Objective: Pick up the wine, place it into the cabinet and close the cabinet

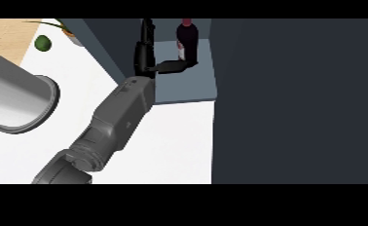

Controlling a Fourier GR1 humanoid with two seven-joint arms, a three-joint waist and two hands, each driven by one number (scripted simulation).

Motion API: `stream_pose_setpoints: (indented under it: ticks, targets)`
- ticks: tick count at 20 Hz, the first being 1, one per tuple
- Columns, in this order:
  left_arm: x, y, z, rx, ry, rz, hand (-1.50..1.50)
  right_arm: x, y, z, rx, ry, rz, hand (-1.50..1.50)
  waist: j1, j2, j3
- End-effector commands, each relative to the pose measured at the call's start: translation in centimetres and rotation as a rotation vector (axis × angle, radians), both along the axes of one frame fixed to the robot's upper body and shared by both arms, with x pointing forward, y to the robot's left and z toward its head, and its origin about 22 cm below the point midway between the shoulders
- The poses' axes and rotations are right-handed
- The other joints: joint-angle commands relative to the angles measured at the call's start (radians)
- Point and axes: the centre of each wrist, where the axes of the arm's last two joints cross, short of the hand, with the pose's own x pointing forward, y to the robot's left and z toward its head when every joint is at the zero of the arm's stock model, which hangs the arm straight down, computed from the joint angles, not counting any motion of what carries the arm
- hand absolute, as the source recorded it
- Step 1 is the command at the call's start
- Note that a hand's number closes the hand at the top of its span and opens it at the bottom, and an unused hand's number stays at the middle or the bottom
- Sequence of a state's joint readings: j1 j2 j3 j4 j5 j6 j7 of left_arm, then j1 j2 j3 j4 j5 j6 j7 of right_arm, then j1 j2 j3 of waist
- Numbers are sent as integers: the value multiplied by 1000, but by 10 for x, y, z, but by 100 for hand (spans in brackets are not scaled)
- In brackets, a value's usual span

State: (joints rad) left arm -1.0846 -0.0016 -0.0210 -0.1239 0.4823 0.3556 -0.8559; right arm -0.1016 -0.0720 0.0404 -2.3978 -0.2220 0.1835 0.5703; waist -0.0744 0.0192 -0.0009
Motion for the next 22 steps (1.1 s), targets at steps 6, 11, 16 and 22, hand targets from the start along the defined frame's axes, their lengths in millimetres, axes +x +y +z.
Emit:
stream_pose_setpoints:
  ticks: [6, 11, 16, 22]
  targets:
    - [-12, 9, -20, -114, 34, 20, -150, -19, 1, 12, 29, -12, 49, -150, 4, -13, 0]
    - [-14, 2, -16, -153, 22, -27, -150, -11, 18, 13, 40, 2, 31, -150, 9, -15, -1]
    - [-40, 1, -40, -148, 44, -21, -150, -22, 2, 10, 40, -4, -3, -150, 27, -20, 0]
    - [-71, -36, -30, -141, 43, -51, -150, -28, -16, 12, 7, 1, -16, -150, 45, -23, 1]
